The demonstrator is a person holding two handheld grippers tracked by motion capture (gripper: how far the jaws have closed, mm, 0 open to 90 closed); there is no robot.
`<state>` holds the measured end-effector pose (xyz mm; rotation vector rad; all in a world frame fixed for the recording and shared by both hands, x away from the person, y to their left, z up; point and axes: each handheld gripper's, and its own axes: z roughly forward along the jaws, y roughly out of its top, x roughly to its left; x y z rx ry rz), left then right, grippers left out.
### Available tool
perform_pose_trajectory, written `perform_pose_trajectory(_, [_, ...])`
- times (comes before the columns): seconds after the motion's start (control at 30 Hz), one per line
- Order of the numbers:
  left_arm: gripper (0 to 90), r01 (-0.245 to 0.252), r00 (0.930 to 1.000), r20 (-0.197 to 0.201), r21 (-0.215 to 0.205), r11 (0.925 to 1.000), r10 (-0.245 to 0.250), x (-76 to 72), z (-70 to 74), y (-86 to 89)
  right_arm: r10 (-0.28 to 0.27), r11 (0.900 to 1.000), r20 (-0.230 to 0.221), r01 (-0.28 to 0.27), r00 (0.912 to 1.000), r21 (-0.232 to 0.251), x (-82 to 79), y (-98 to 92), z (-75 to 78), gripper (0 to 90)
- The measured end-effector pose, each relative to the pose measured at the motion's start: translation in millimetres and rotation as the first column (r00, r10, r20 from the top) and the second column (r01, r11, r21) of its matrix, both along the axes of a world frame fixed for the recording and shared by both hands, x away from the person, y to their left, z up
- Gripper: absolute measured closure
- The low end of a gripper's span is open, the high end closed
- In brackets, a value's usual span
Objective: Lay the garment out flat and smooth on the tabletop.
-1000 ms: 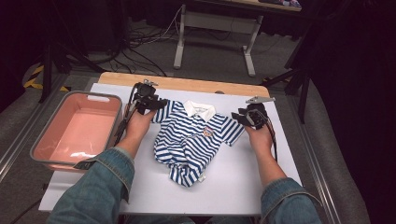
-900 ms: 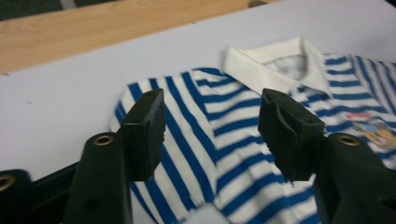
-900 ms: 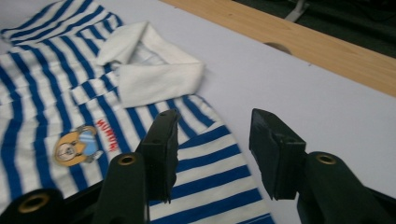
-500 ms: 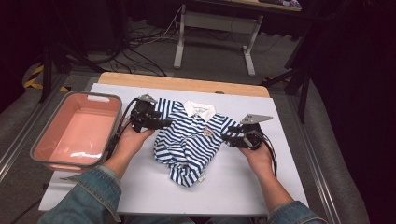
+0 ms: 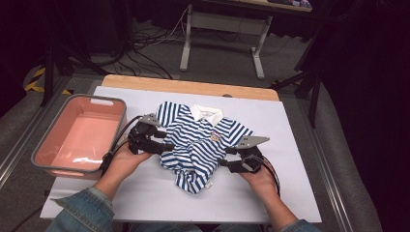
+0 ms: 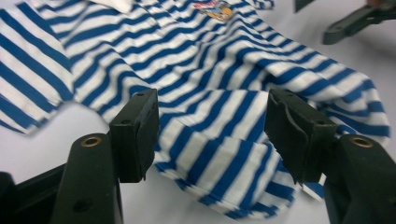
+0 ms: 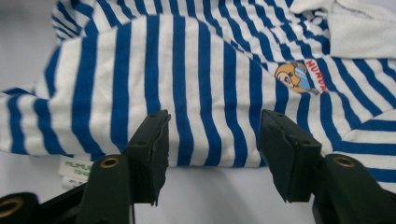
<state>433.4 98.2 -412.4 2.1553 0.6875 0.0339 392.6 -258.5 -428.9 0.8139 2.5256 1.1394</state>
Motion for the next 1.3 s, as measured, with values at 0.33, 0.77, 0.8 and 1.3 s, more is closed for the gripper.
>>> perform_pose_trajectory(0.33, [37.7, 0.007, 0.9998, 0.018, -0.036, 0.9993, -0.006, -21.4, -6.6, 8.8, -0.002, 0.996, -0.052, -0.003, 0.9986, -0.086, 2.1, 13.8, -21.9, 49.2])
perform_pose_trajectory(0.77, [38.1, -0.019, 0.9998, 0.001, -0.027, 0.9995, 0.019, -22.1, -14.7, 13.0, -0.019, 0.99, -0.031, 0.015, 0.9994, -0.138, -3.6, 19.2, -24.6, 83.6])
perform_pose_trajectory(0.8, [38.3, -0.021, 0.9998, -0.001, -0.026, 0.9994, 0.021, -22.2, -15.0, 13.0, -0.018, 0.989, -0.022, 0.015, 0.9996, -0.147, -4.2, 20.0, -24.2, 84.7])
perform_pose_trajectory(1.3, [40.8, -0.049, 0.9971, -0.059, -0.012, 0.9987, 0.048, -23.3, -23.5, 16.0, -0.109, 0.988, 0.063, 0.115, 0.9921, -0.103, 1.3, -18.1, -0.1, 85.8])
